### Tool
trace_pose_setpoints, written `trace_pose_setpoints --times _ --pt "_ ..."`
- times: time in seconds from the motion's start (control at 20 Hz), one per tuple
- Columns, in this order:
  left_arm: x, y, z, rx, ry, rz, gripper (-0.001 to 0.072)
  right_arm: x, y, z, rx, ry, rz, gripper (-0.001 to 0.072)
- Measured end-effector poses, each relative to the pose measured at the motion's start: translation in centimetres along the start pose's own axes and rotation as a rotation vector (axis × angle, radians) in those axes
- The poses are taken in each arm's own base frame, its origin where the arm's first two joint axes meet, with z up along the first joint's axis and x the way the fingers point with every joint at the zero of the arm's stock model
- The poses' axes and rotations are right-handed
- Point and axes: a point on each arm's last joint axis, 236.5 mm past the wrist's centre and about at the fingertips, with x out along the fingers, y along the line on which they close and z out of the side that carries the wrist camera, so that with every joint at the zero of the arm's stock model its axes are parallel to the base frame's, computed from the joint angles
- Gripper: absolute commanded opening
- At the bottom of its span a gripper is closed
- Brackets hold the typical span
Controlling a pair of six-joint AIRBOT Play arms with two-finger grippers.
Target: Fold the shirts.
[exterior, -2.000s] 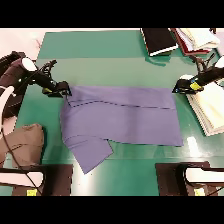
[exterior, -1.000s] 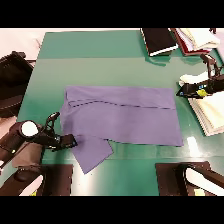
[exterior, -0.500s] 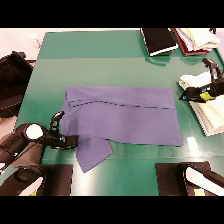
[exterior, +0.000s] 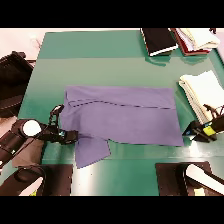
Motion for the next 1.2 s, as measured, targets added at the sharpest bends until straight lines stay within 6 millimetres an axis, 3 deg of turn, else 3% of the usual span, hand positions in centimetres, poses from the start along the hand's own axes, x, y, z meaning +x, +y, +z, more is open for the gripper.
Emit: trace_pose_setpoints --times 0.05,0.15,0.3,0.55,0.9,1.05,1.2 --pt "0.0 0.0 0.1 0.001 -0.002 0.000 0.0027 0.9 0.2 -0.5 0.012 0.014 0.027 0.0493" --pt "-0.1 -0.1 0.2 0.003 -0.008 -0.002 0.0027 2.3 1.2 -1.4 0.019 0.039 0.078 0.0357" --pt "-0.2 -0.2 0.4 0.009 -0.013 -0.003 0.0026 3.5 2.4 -1.6 -0.020 0.046 0.089 0.0016" --pt "-2.4 -0.3 -0.5 0.075 0.004 0.028 0.0026 2.5 4.2 -1.5 -0.147 0.050 0.051 0.0019" --pt "-6.6 -1.0 -4.2 0.100 0.023 0.015 0.0026 -1.8 4.1 -2.7 -0.288 -0.089 -0.097 0.0017" --pt "-7.8 -1.1 -2.6 0.113 -0.055 0.032 0.0026 -4.0 4.5 -2.1 -0.310 -0.175 -0.127 0.0017" --pt "-8.2 -0.4 0.8 0.121 -0.145 0.097 0.0026 -6.0 5.1 -0.2 -0.314 -0.224 -0.135 0.0017"
